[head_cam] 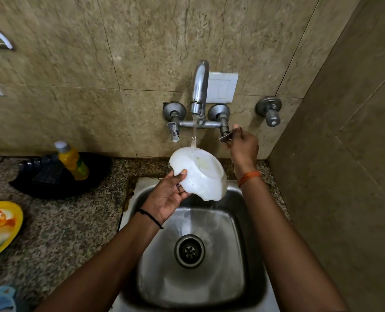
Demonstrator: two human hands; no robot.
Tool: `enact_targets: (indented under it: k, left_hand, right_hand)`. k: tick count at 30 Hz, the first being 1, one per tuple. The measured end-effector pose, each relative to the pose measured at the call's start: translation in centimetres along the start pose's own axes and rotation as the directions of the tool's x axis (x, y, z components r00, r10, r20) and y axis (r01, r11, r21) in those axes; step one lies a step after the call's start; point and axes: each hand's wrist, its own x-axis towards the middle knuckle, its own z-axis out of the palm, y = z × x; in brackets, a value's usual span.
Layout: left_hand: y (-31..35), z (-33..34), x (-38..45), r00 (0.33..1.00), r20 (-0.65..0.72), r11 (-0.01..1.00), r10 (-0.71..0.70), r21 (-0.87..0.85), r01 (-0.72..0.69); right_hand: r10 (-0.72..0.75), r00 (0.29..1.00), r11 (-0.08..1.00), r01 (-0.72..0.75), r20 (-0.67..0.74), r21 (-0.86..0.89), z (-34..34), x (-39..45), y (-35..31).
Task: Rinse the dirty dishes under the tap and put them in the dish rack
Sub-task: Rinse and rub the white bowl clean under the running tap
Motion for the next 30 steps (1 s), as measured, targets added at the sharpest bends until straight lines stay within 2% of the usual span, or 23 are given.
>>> enact_targets:
  k: [2,5,6,8,9,10,13,15,18,19,20,21,22,23,25,27,30]
  left_hand:
    - [0.0,-0.1,-0.1,1.0,-0.006,1.0,0.003,-0.001,-0.003]
    - [0.0,-0.5,0.0,1.0,-0.014,1.0,0.005,-0.012,-0.005]
    - [0.0,-0.7,0.0,1.0,-0.019,1.0,0.003,-0.02,-0.003]
    - [-0.1,-0.9,-0.2,0.999,-0.034,0.999,-0.001,-0.043,-0.001]
    - [-0.1,-1.1,-0.2,0.999,-0.039,0.998,-0.005,-0.059,0.002]
    - [0.0,-1.2,-0.3,0.999,-0.039,0.997,-0.006,-0.073,0.003]
    - [0.0,-1.8,-0.6,0.999,-0.04,0.998,0.001,-0.055,-0.003]
    - [0.0,-2.1,-0.8,0.999,-0.039,1.0,0.005,-0.013,-0.006]
    - [0.2,-2.5,-1.3,1.0,-0.003,1.0,0.004,0.003,-0.004]
    - [0.4,-2.8,-1.4,1.0,0.003,1.0,0.005,0.002,-0.005]
    - [0.5,-3.1,-1.6,1.0,0.013,1.0,0.004,-0.003,-0.004]
    - [0.6,-3.4,-1.7,1.0,0.03,1.0,-0.004,-0.016,0.004]
    - [0.7,-3.7,-1.7,0.999,0.053,1.0,-0.008,-0.029,0.01]
    - [0.9,-4.1,-1.7,0.997,0.074,0.999,-0.012,-0.031,0.014]
    - [1.5,-4.8,-1.5,0.995,0.094,0.999,-0.031,0.017,0.03]
    - [1.8,-5.1,-1.0,0.998,0.056,0.994,-0.036,0.105,0.03]
    - [1.5,-4.4,0.4,0.992,-0.114,0.931,0.057,0.365,-0.011]
  right_hand:
    - [-0.02,0.999,1.0,0.02,0.047,-0.005,-0.2,-2.3,0.0]
    - [-0.099,0.947,0.981,0.145,0.307,-0.132,0.0,-8.1,1.4]
    - [-0.176,0.888,0.946,0.273,0.426,-0.177,0.1,-9.9,2.1]
    - [-0.367,0.686,0.754,0.615,0.629,-0.232,0.4,-12.1,4.1]
    - [-0.419,0.602,0.657,0.718,0.679,-0.231,0.4,-12.1,4.9]
    - [-0.432,0.567,0.616,0.753,0.701,-0.23,0.5,-11.6,5.5]
    - [-0.405,0.59,0.627,0.735,0.698,-0.258,1.1,-10.2,5.6]
    - [-0.339,0.659,0.673,0.669,0.672,-0.316,1.7,-8.7,5.5]
    - [-0.143,0.769,0.784,0.473,0.623,-0.403,2.1,-6.3,5.4]
    - [-0.069,0.79,0.844,0.372,0.609,-0.387,2.0,-5.7,5.5]
    - [0.013,0.807,0.931,0.207,0.591,-0.302,1.8,-5.3,5.6]
    - [0.112,0.804,0.988,-0.026,0.585,-0.154,1.5,-4.9,5.9]
    - [0.221,0.753,0.964,-0.264,0.62,-0.023,1.1,-4.5,6.4]
    - [0.285,0.669,0.897,-0.438,0.687,0.055,0.5,-4.5,6.7]
    - [0.326,0.57,0.811,-0.579,0.754,0.087,-0.5,-4.9,7.0]
    - [0.34,0.578,0.741,-0.65,0.742,0.167,-1.0,-5.1,7.9]
    - [0.355,0.661,0.669,-0.673,0.661,0.314,-1.0,-5.9,8.3]
